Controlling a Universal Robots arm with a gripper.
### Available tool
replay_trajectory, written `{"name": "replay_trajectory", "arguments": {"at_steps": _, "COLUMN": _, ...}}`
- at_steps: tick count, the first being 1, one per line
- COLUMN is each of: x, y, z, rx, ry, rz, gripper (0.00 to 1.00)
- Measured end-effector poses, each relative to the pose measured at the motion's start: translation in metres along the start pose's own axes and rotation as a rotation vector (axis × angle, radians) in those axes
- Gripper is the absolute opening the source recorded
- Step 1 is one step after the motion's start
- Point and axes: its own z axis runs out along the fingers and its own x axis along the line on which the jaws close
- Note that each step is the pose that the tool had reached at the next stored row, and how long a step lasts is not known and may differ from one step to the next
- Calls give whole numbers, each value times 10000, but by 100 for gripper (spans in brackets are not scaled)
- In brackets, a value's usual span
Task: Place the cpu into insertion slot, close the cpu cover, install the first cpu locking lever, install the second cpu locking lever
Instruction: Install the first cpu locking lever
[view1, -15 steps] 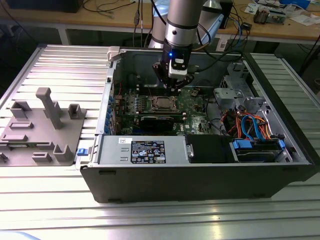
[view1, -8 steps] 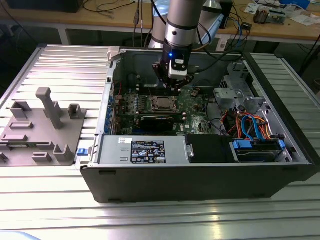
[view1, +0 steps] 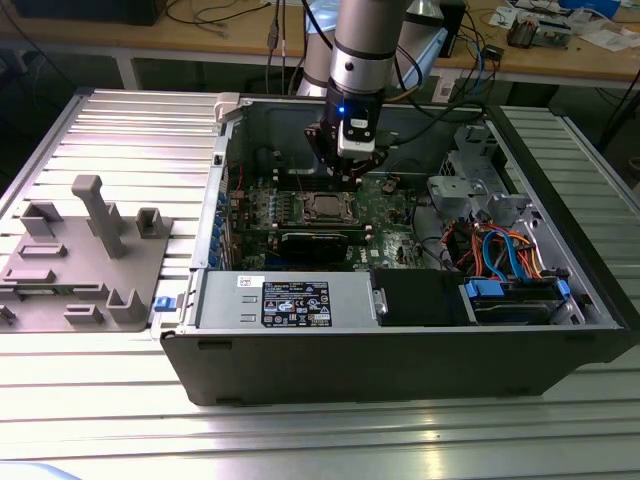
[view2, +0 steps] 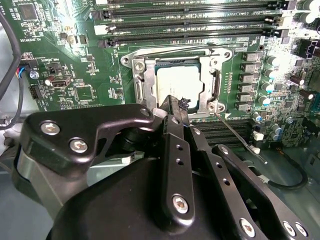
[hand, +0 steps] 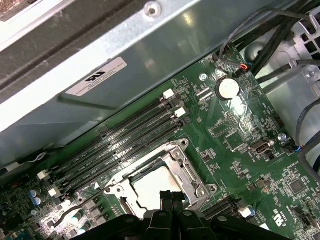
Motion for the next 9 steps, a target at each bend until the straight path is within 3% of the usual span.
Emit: {"name": "replay_trajectory", "arguments": {"at_steps": 9, "x": 0, "y": 0, "z": 0, "rx": -21, "ry": 13, "rz": -76, "gripper": 11}}
